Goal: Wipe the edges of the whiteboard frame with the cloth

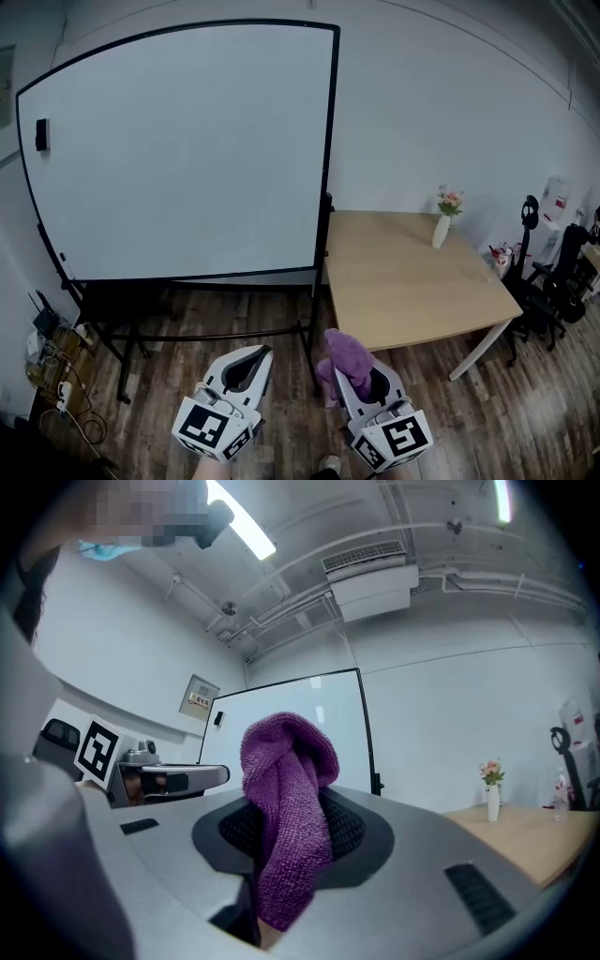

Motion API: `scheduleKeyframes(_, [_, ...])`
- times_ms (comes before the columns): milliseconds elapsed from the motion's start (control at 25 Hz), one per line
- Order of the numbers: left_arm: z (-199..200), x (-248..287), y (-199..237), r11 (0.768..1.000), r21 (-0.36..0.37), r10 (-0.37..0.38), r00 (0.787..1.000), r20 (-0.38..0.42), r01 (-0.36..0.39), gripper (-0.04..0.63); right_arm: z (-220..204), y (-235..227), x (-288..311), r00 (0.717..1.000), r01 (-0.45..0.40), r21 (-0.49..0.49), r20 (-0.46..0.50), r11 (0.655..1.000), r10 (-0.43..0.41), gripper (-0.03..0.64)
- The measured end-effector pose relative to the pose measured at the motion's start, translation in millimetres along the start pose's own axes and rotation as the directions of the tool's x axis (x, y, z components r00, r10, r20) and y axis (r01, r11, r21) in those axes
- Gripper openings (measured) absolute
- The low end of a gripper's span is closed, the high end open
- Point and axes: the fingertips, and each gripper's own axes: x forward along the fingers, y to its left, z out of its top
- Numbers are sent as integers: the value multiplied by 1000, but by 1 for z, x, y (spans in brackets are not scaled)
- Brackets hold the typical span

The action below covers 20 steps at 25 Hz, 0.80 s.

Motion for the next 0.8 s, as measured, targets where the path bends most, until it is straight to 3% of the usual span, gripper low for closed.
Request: scheduleKeyframes(800, [-13, 151, 8, 995, 36, 93, 995, 34, -94, 17, 1, -145, 71, 994, -102, -5, 40, 995, 102, 115])
